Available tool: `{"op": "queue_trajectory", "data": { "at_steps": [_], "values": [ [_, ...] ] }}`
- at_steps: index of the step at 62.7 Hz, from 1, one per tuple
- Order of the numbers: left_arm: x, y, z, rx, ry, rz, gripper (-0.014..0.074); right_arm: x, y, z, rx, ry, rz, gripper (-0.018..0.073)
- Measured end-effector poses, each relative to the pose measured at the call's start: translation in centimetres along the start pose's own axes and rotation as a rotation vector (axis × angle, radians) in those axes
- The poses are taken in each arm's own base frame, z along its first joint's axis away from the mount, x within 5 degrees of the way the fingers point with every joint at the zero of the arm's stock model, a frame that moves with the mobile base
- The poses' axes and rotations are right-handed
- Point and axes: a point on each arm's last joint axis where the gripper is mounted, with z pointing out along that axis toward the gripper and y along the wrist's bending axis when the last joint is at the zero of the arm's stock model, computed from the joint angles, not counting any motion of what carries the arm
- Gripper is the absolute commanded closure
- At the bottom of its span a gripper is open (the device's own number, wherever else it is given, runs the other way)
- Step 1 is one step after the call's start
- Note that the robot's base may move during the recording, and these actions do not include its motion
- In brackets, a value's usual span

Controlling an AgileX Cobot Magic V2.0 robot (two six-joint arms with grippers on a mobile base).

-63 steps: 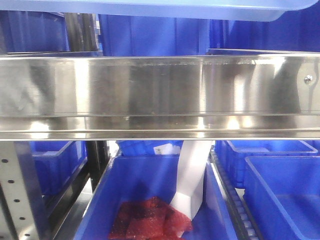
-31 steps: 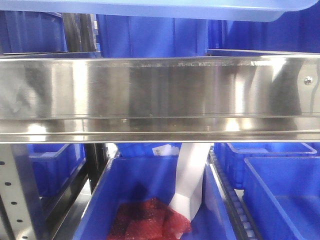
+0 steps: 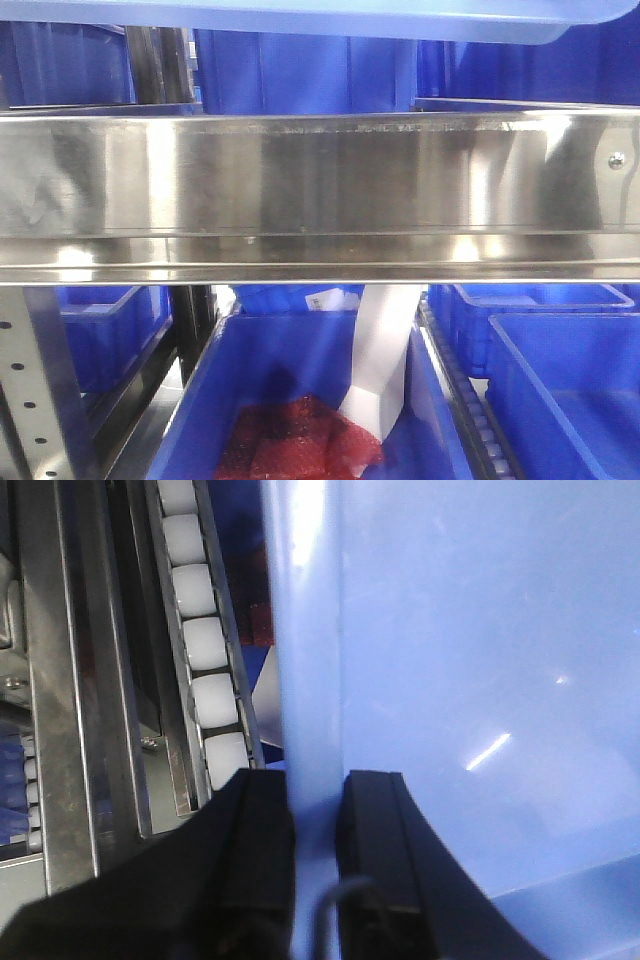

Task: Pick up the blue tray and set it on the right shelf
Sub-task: 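Drive up to the rack and hold the tray above the upper shelf, then lower the tray onto the upper roller shelf with both grippers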

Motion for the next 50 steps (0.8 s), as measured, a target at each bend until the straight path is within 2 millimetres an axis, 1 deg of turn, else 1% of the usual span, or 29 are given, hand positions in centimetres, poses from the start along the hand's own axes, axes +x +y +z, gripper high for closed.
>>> {"op": "queue_trajectory", "data": {
  "at_steps": [23, 29, 36, 42, 50],
  "values": [
    [0.0, -0.1, 0.0, 0.011, 0.001, -0.002, 0.0645, 0.0, -0.1, 0.0, 0.006, 0.005, -0.002, 0.0491],
    [-0.1, -0.1, 0.2, 0.017, 0.0, 0.007, 0.0645, 0.0, -0.4, 0.1, 0.014, 0.008, 0.008, 0.0491],
    [-1.3, -0.2, 1.2, 0.027, -0.023, 0.011, 0.0645, -0.9, -1.2, 0.0, 0.03, -0.003, 0.045, 0.0491],
    [-2.7, -0.3, 2.6, 0.036, -0.042, 0.01, 0.0645, -2.2, -2.1, 0.3, 0.047, -0.015, 0.063, 0.0491],
    [-4.4, -0.1, 5.2, 0.027, -0.047, 0.008, 0.0645, -3.9, -2.9, 1.7, 0.061, -0.013, 0.059, 0.0491]
  ]
}}
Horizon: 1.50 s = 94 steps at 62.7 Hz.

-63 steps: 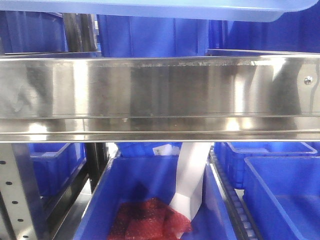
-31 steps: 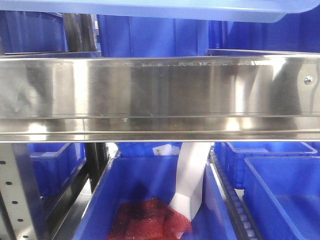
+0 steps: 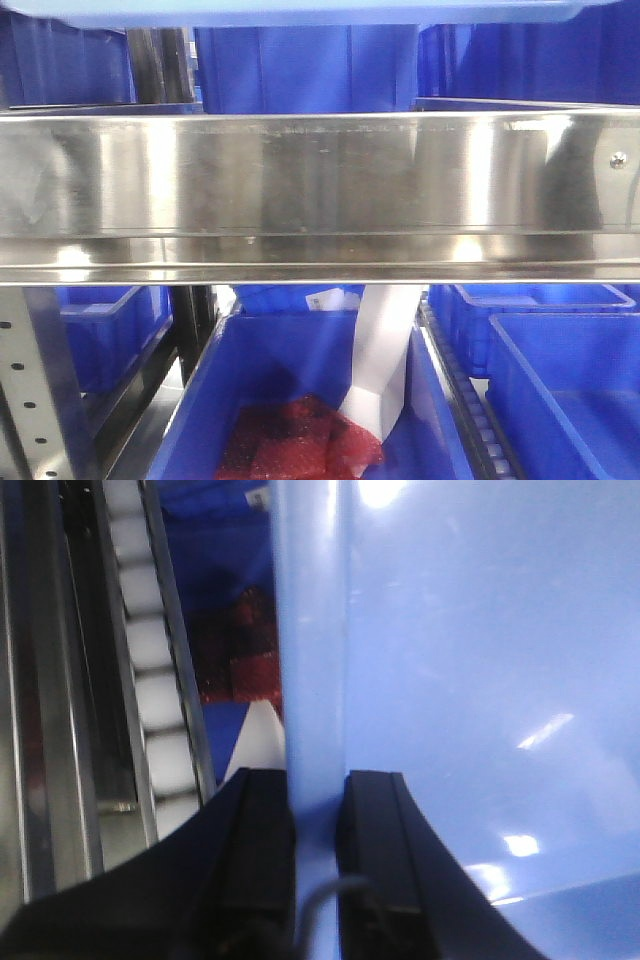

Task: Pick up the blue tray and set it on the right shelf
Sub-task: 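Lower the tray onto the upper roller shelf with both grippers, then open both grippers and withdraw them from the tray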

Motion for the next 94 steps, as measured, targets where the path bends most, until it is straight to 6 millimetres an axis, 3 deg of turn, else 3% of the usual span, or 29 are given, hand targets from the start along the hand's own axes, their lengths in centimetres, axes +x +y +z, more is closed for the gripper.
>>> {"op": "queue_trajectory", "data": {
  "at_steps": [7, 18, 23, 37, 43, 52, 64, 73, 83, 90, 94],
  "values": [
    [-0.5, 0.6, 3.0, -0.028, 0.037, 0.0, 0.0644, -0.7, 0.0, 2.7, 0.015, 0.046, 0.0, 0.0491],
    [-0.3, 1.7, 7.8, -0.065, 0.13, -0.007, 0.0642, -0.2, 0.5, 7.8, 0.041, 0.161, -0.012, 0.0488],
    [-0.2, 2.2, 9.4, -0.08, 0.164, -0.012, 0.0579, 0.1, 0.7, 10.0, 0.049, 0.198, -0.013, 0.0415],
    [-0.1, 2.3, 10.4, -0.076, 0.177, 0.002, 0.017, 0.1, 0.9, 11.0, 0.035, 0.195, -0.028, -0.0087],
    [-0.1, 1.9, 10.4, -0.058, 0.171, 0.002, 0.0082, 0.2, 1.2, 11.0, 0.014, 0.197, -0.022, -0.0071],
    [-0.1, 1.8, 10.4, -0.055, 0.17, 0.006, 0.0073, 0.1, 1.0, 11.1, 0.009, 0.199, -0.014, -0.0073],
    [-0.5, 1.5, 8.6, -0.062, 0.116, 0.02, 0.0076, -0.3, 0.3, 9.9, 0.018, 0.171, -0.006, -0.0073],
    [-0.8, 0.9, 4.6, -0.055, 0.029, 0.033, 0.019, -0.7, 0.0, 6.7, 0.007, 0.11, 0.0, -0.0017],
    [0.1, -0.1, -0.7, -0.036, -0.086, 0.052, 0.0362, 0.3, -0.9, 1.4, -0.012, 0.021, 0.005, 0.0219],
    [2.4, -0.3, -4.2, -0.025, -0.166, 0.063, 0.0482, 2.3, -1.7, -2.5, -0.031, -0.057, -0.005, 0.0439],
    [4.3, -0.3, -6.0, -0.021, -0.212, 0.078, 0.0547, 4.1, -2.3, -4.4, -0.04, -0.099, -0.021, 0.051]
  ]
}}
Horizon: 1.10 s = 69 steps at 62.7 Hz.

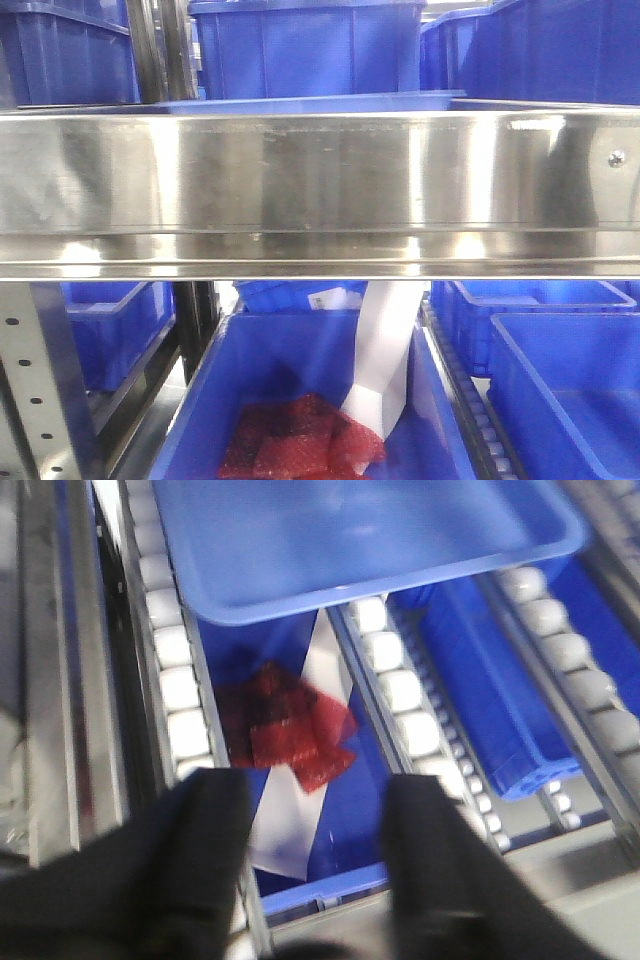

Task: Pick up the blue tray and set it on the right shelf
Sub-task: 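Open both grippers and withdraw them from the tray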

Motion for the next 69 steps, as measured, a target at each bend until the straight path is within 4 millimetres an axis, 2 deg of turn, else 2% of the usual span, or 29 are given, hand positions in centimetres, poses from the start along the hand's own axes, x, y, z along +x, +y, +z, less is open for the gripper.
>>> {"op": "queue_trajectory", "data": {
  "at_steps": [7, 9, 10, 17, 26, 33, 39, 48, 69],
  "values": [
    [3.2, -0.1, -3.4, 0.012, -0.103, 0.02, 0.0643, 3.4, -0.9, -3.1, -0.018, -0.081, -0.017, 0.0503],
    [4.3, 0.0, -4.3, 0.015, -0.139, 0.019, 0.0643, 4.5, -1.1, -4.0, -0.024, -0.11, -0.017, 0.0503],
    [5.2, -0.1, -5.4, 0.018, -0.177, 0.019, 0.0645, 5.6, -1.4, -4.3, -0.028, -0.123, -0.018, 0.0503],
    [9.2, 0.2, -7.5, 0.024, -0.295, 0.018, 0.0645, 9.7, -2.3, -6.3, -0.048, -0.225, -0.031, 0.0503],
    [14.5, 0.7, -8.3, 0.023, -0.396, 0.015, 0.0645, 15.1, -3.3, -7.8, -0.072, -0.37, -0.053, 0.0503],
    [17.8, 1.1, -8.1, 0.023, -0.454, 0.011, 0.0645, 18.9, -4.0, -7.8, -0.084, -0.467, -0.057, 0.0503],
    [19.8, 1.5, -7.6, 0.021, -0.496, 0.009, 0.0645, 21.3, -4.4, -7.4, -0.089, -0.554, -0.066, 0.0503],
    [21.4, 1.7, -7.0, 0.019, -0.534, 0.006, 0.0645, 23.0, -4.6, -6.7, -0.103, -0.654, -0.075, 0.0503],
    [21.8, 1.8, -6.6, 0.018, -0.529, 0.003, 0.0645, 23.2, -4.5, -6.3, -0.112, -0.686, -0.079, 0.0503]
  ]
}}
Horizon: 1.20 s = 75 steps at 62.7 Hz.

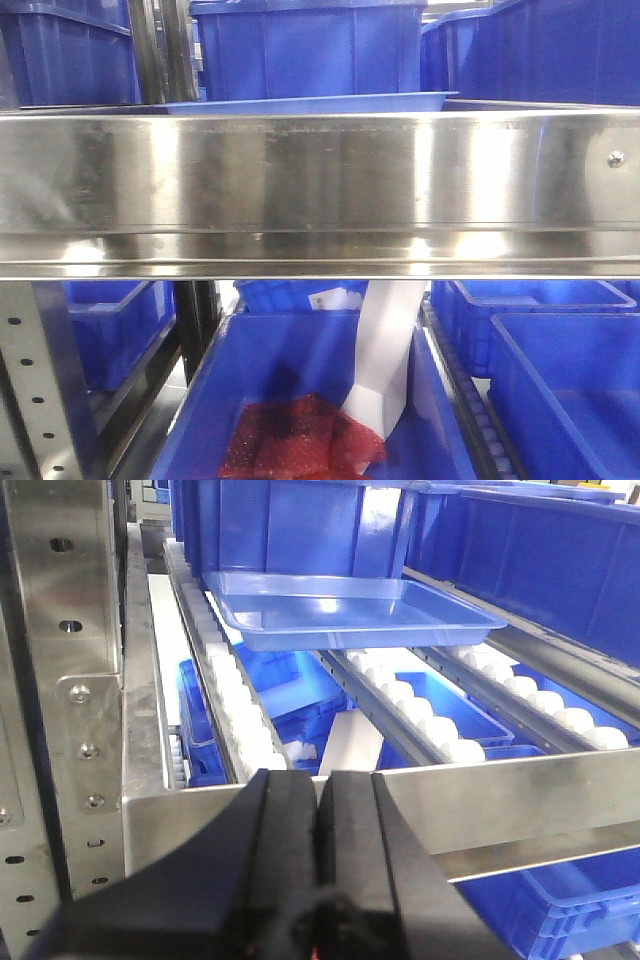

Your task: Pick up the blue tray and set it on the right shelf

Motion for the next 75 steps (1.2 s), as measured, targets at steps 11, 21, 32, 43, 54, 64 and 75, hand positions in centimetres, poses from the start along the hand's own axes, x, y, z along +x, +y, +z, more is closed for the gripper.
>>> {"op": "queue_trajectory", "data": {
  "at_steps": [11, 21, 32, 43, 54, 64, 75],
  "values": [
    [0.0, 0.0, 0.0, 0.0, 0.002, 0.0, 0.0645, 0.1, 0.0, 0.0, 0.0, 0.0, -0.003, 0.0503],
    [0.1, 0.5, -0.4, -0.059, -0.014, 0.042, 0.0645, 0.1, 0.0, 0.0, 0.001, 0.0, -0.004, 0.0503],
    [2.6, 1.7, -1.4, -0.222, -0.09, 0.033, 0.0645, 0.1, 0.0, 0.0, 0.001, 0.0, -0.005, 0.0503],
    [8.2, 3.2, -0.9, -0.344, -0.168, 0.013, 0.0645, 0.1, 0.0, 0.0, 0.001, 0.0, -0.005, 0.0503],
    [11.1, 3.8, -0.3, -0.368, -0.181, 0.008, 0.0645, 0.0, 0.0, 0.0, 0.0, -0.002, -0.005, 0.0503],
    [11.1, 3.8, -0.3, -0.37, -0.189, 0.009, 0.0645, 0.0, 0.0, 0.0, 0.001, -0.002, -0.011, 0.0503],
    [11.1, 3.8, -0.3, -0.37, -0.189, 0.009, 0.0645, 0.0, 0.0, 0.0, 0.001, -0.002, -0.011, 0.0503]
  ]
}}
